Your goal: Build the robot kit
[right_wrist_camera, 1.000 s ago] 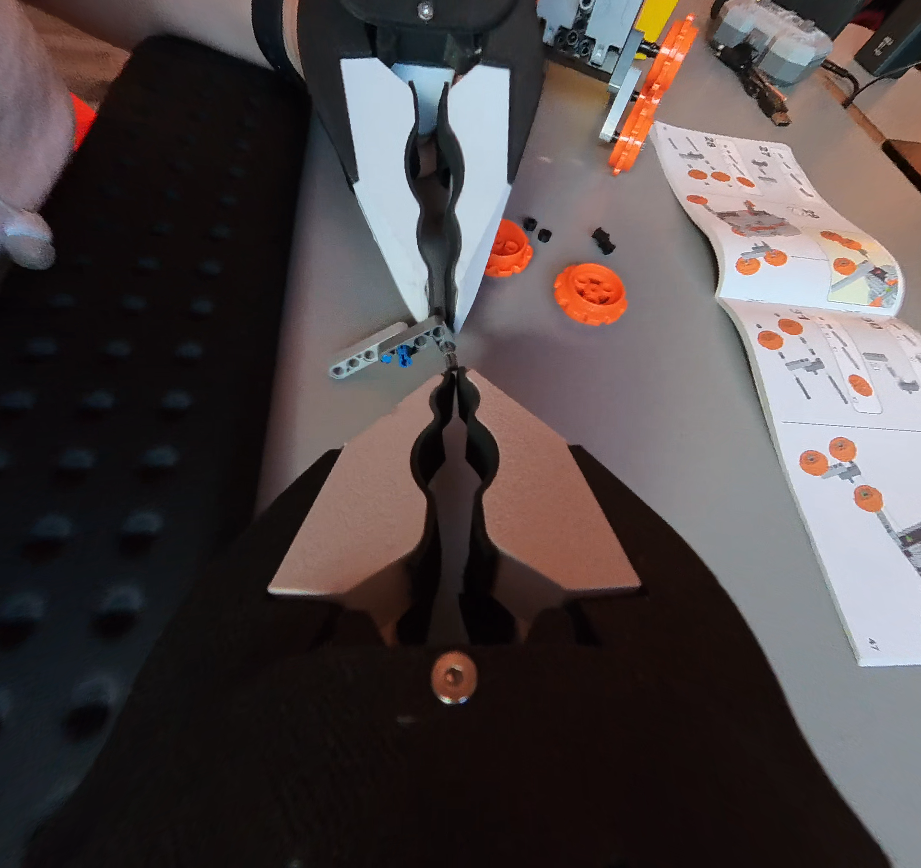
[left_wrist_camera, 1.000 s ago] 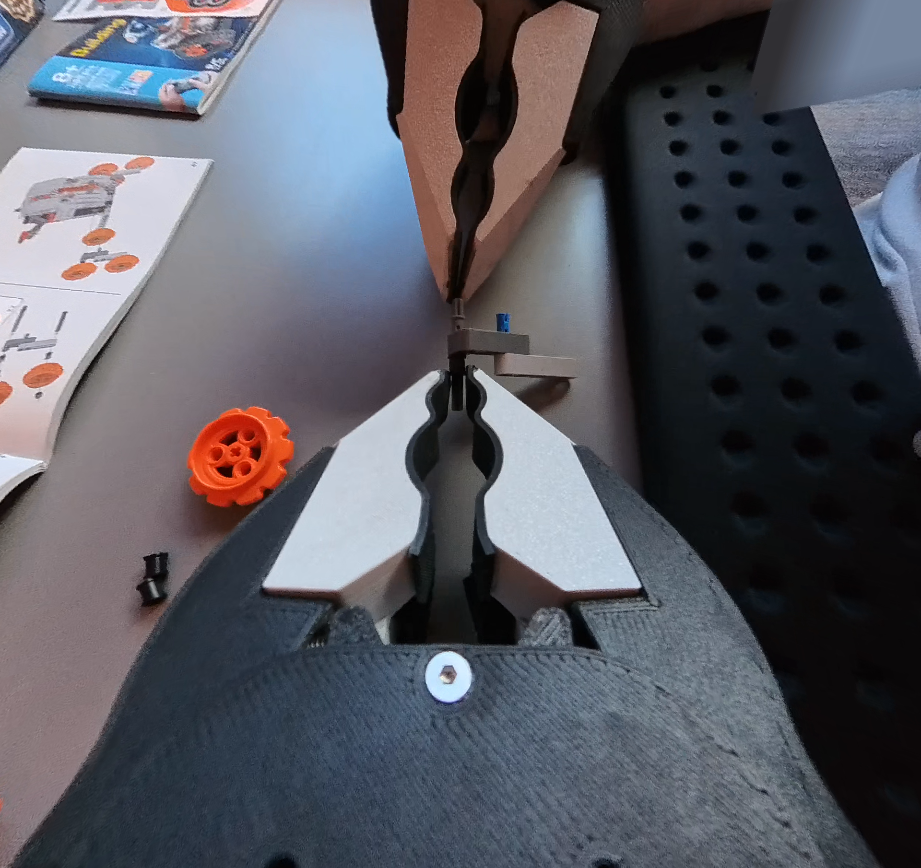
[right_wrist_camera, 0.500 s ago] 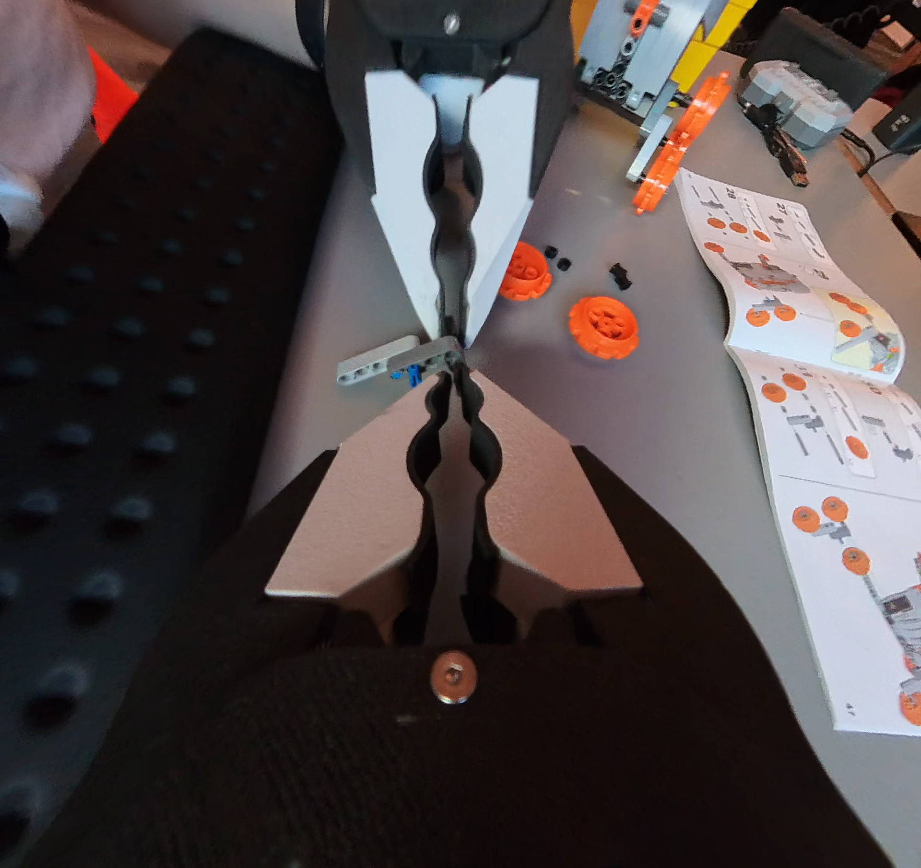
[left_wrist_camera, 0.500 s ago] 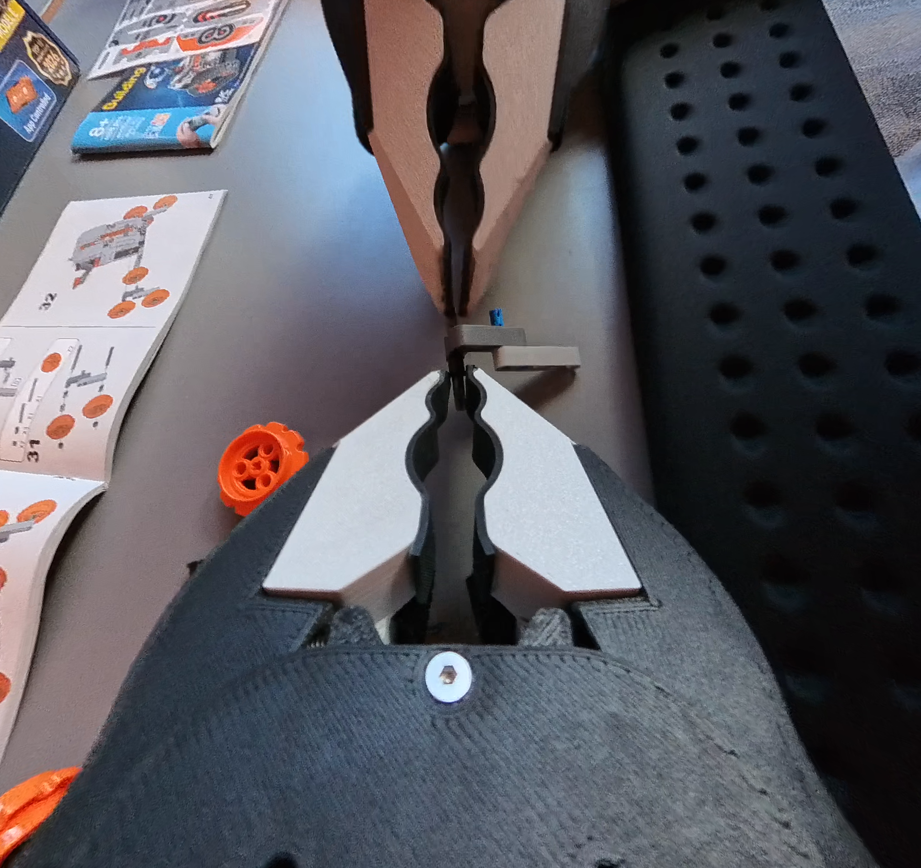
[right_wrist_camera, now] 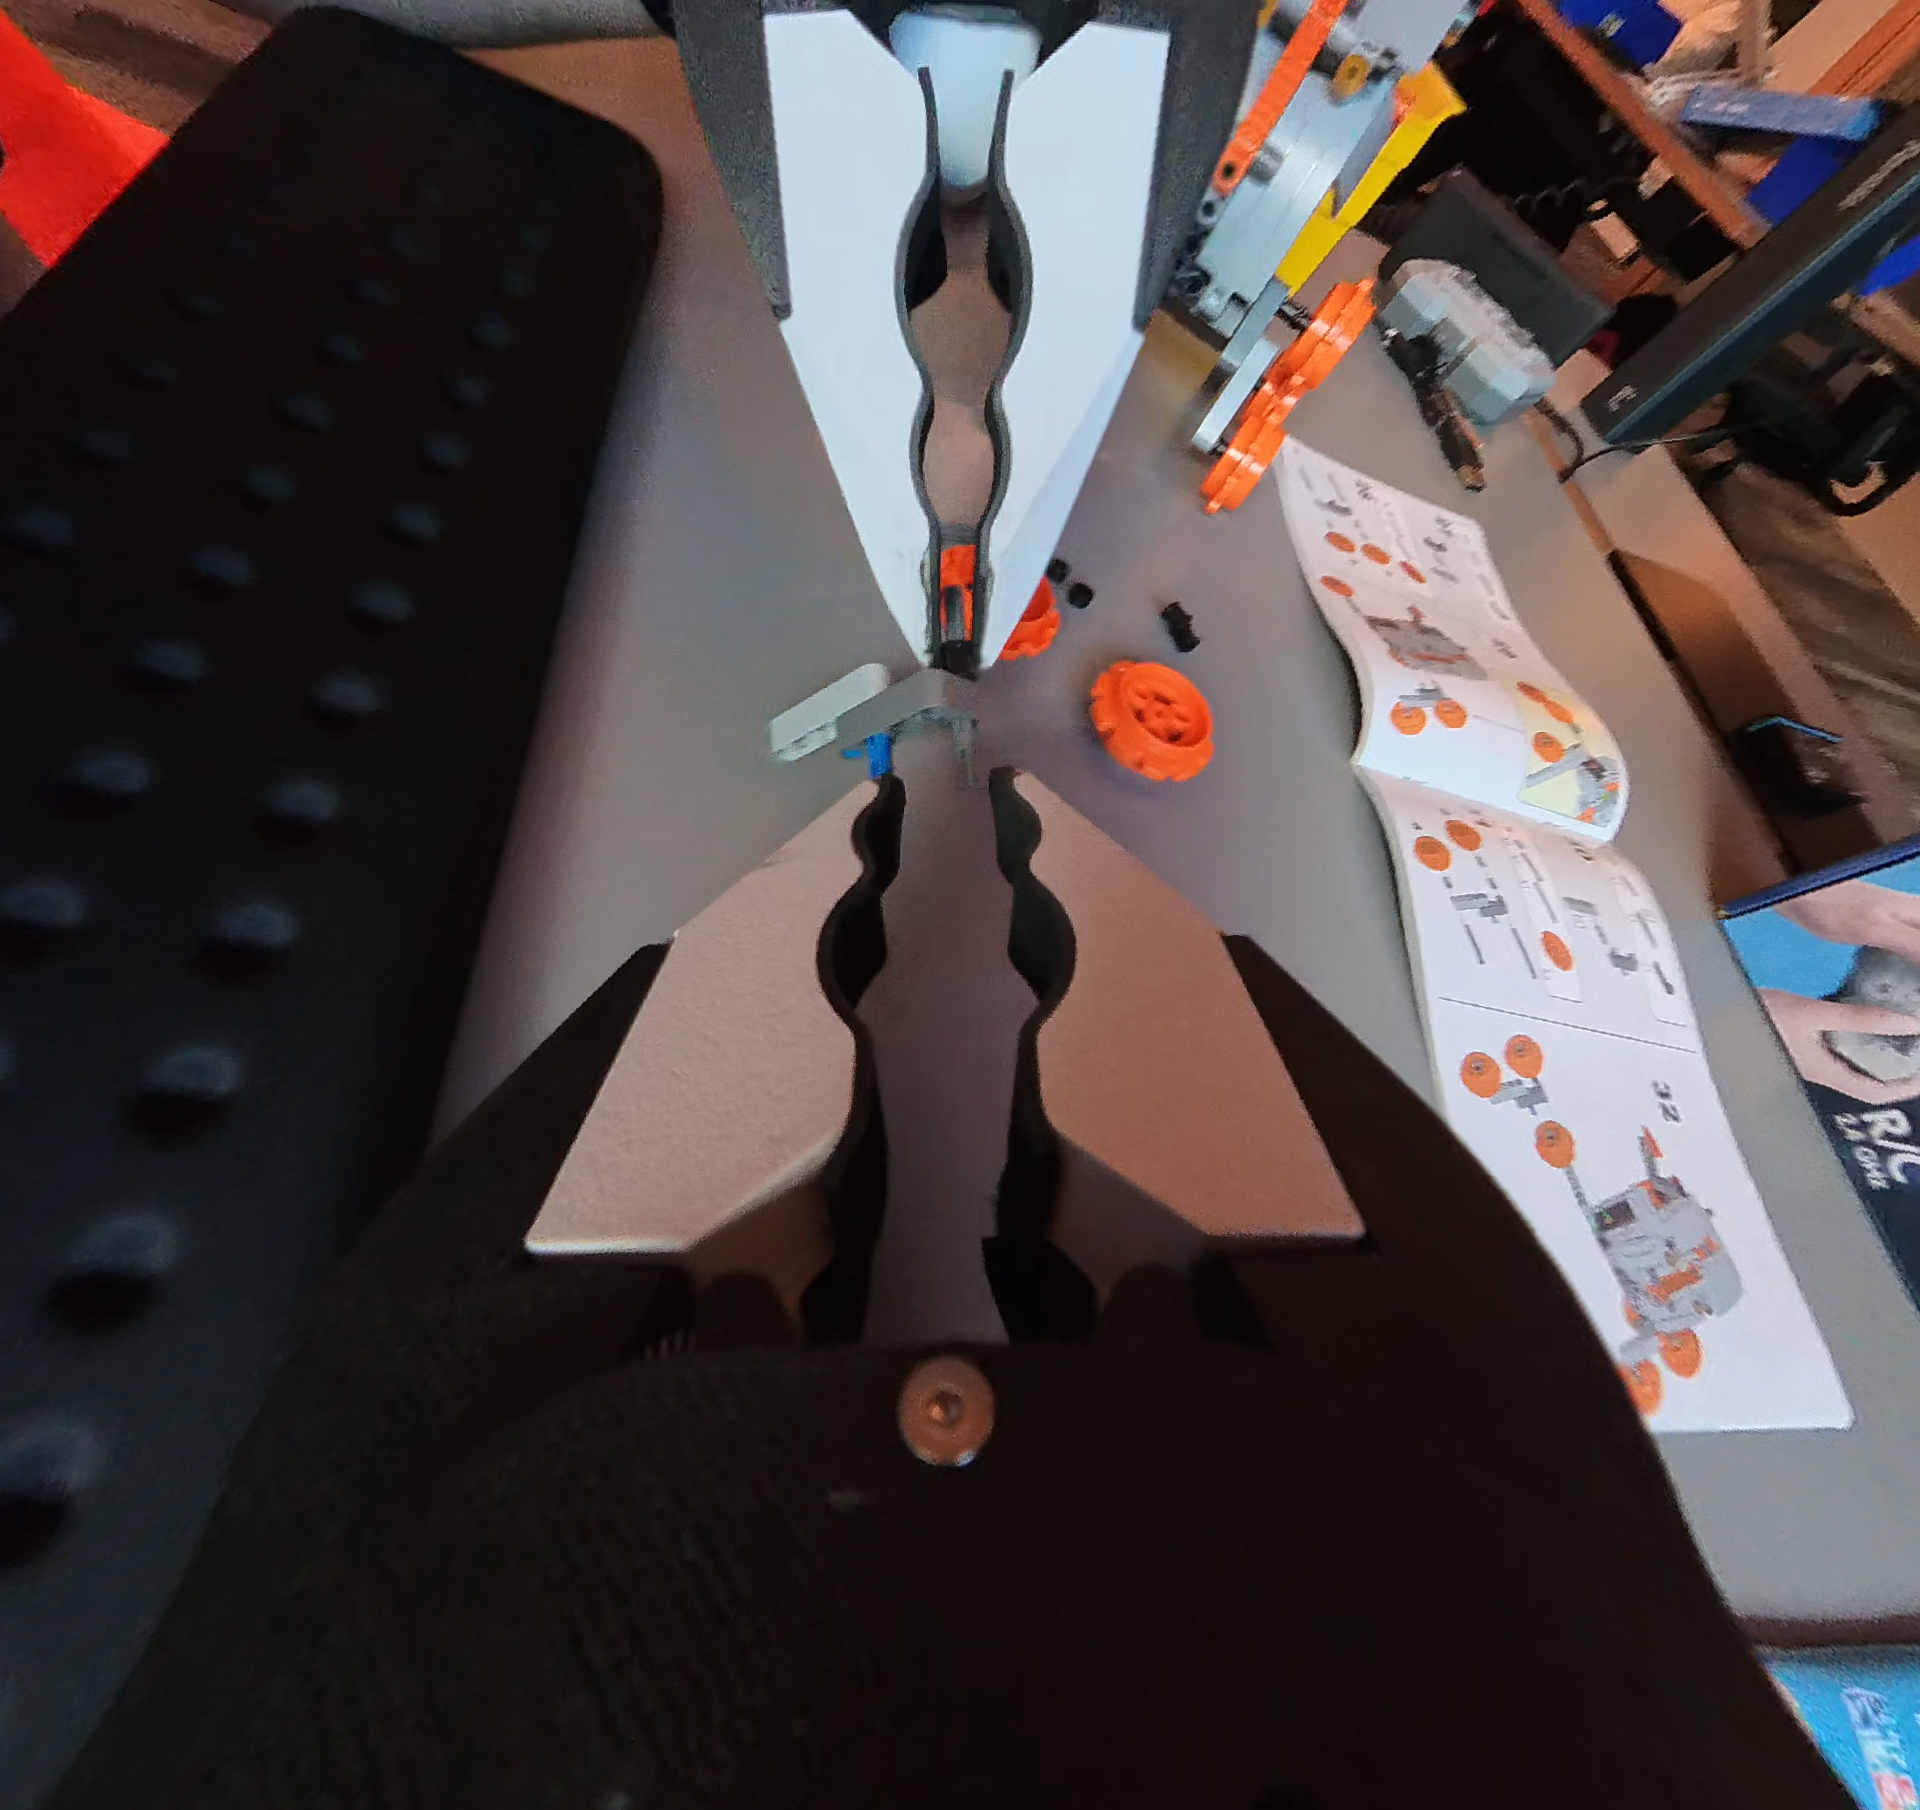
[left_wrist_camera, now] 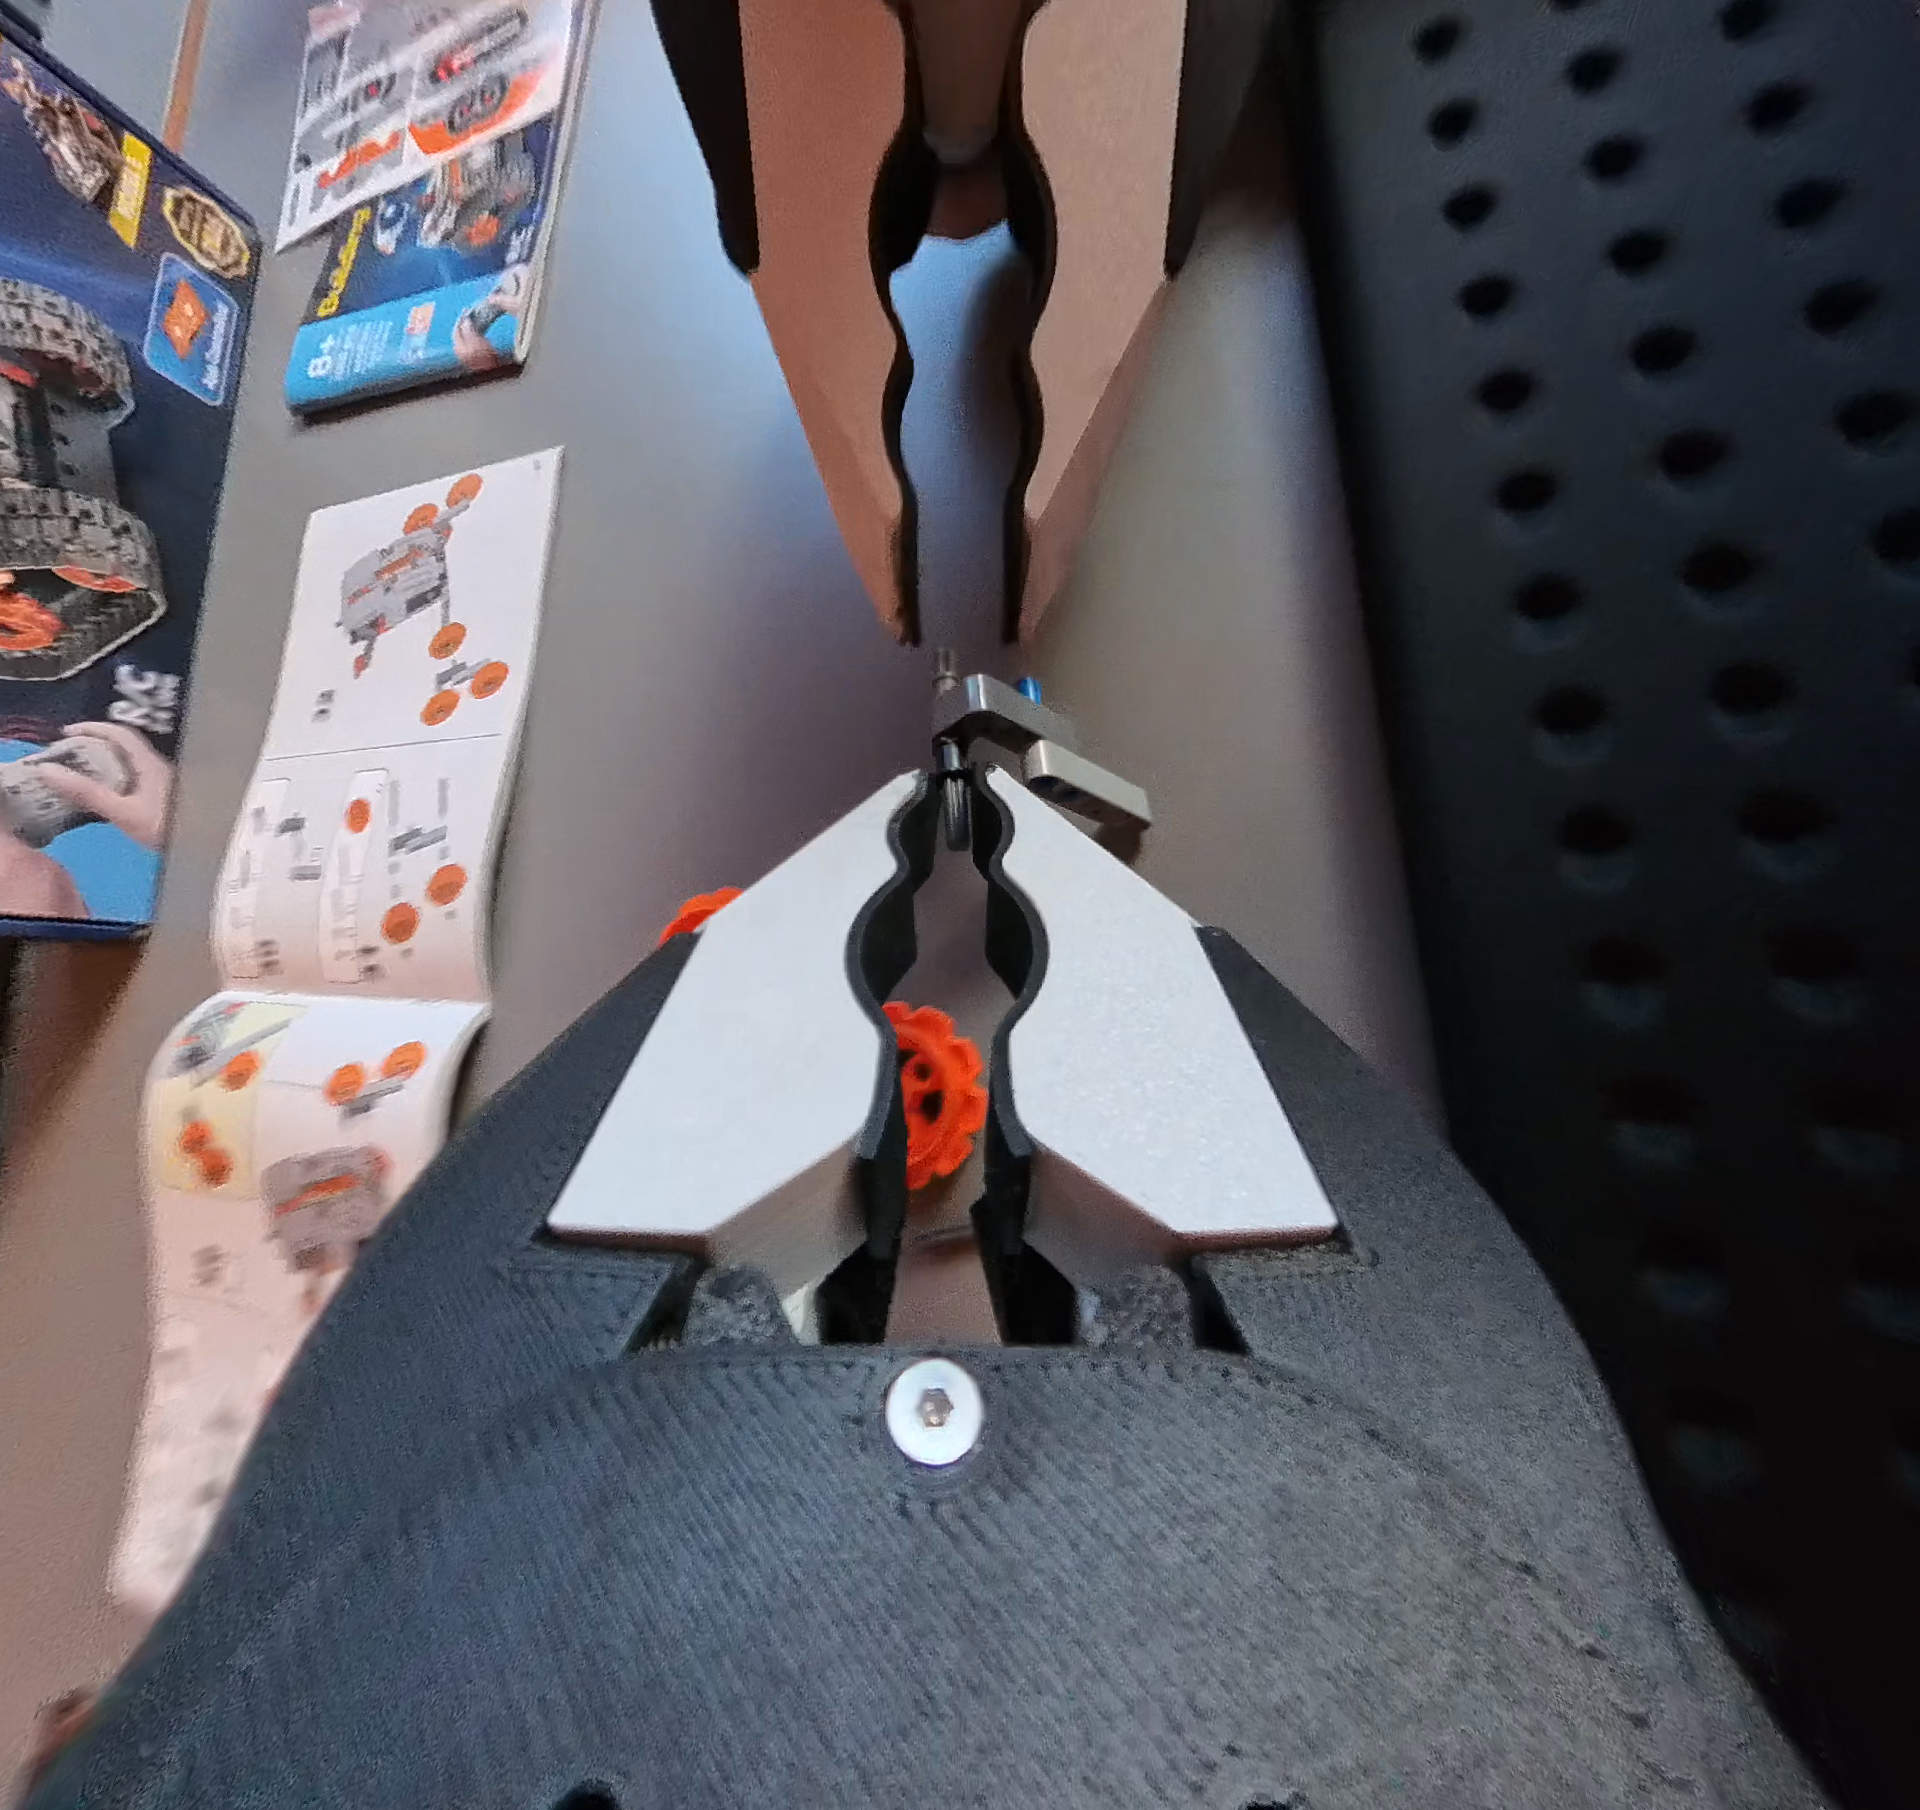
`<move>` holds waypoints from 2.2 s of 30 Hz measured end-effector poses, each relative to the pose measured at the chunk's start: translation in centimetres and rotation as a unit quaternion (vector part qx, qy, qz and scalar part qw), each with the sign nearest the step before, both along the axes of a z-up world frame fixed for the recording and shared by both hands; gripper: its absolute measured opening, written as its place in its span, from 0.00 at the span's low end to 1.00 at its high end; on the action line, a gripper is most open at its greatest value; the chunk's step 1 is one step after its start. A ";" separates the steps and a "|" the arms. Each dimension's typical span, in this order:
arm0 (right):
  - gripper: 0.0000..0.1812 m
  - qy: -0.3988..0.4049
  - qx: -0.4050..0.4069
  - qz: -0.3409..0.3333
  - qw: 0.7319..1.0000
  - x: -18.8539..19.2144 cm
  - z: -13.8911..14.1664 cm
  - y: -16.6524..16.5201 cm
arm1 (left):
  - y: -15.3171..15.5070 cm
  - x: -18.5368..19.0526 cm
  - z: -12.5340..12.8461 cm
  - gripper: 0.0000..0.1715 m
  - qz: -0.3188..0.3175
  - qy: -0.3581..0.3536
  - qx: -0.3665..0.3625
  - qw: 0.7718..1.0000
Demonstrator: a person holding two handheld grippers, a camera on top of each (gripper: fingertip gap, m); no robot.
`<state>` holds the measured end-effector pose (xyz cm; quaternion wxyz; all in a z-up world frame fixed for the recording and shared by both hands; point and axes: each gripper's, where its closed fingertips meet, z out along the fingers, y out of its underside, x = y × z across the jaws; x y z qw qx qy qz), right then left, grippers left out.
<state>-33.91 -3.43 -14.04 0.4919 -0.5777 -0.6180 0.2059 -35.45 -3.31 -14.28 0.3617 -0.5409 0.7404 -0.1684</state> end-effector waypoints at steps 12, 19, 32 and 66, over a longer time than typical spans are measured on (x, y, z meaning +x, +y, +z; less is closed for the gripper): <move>0.13 0.036 0.017 -0.010 0.999 -0.9 2.0 -1.2 | 0.0 -2.1 1.7 0.02 -0.102 0.263 0.142 0.949; 0.13 0.051 0.012 -0.014 0.999 -0.5 2.7 -1.5 | -1.3 -1.2 3.4 0.02 -0.130 0.304 0.145 0.933; 0.09 0.103 -0.025 -0.007 0.994 -0.7 4.4 -2.1 | -2.1 1.1 4.8 0.02 -0.122 0.243 0.100 0.957; 0.11 0.325 0.089 -0.018 0.941 3.4 13.6 -2.2 | -2.3 3.3 13.7 0.02 -0.131 0.097 0.151 0.975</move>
